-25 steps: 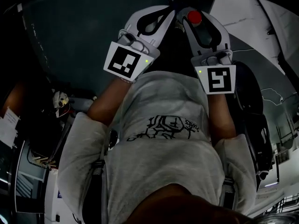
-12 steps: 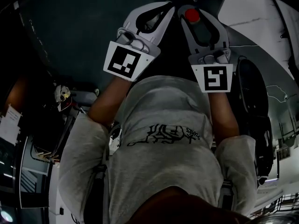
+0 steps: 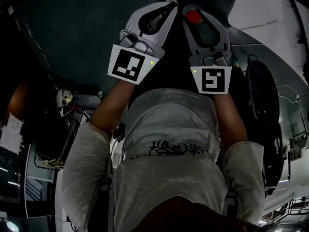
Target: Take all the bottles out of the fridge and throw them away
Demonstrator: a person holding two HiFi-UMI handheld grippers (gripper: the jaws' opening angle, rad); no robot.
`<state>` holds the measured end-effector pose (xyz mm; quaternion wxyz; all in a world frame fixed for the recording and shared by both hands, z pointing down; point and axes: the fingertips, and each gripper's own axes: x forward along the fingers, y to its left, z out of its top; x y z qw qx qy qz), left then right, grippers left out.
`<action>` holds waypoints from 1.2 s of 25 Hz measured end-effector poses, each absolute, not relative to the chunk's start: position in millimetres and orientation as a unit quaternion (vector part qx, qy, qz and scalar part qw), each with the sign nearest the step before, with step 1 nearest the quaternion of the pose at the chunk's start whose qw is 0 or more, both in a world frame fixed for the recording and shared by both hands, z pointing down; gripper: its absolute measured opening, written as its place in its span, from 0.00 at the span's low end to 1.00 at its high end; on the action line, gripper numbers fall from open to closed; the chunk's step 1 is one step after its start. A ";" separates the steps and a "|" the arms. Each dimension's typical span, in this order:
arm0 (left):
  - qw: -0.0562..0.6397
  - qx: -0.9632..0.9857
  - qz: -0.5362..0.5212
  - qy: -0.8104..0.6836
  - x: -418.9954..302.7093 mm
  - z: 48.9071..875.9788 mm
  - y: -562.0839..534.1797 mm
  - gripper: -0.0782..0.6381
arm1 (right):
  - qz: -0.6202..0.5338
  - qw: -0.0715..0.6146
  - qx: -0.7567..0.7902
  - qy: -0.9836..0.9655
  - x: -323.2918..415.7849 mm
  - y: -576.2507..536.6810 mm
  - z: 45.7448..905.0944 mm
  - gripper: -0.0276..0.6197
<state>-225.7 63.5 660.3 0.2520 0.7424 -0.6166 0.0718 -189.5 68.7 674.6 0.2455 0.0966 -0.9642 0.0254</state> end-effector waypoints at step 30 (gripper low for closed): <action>0.273 0.731 0.076 -0.621 -212.7 797.2 61.0 0.12 | 0.001 0.212 0.123 -0.969 -191.4 54.3 803.5 0.28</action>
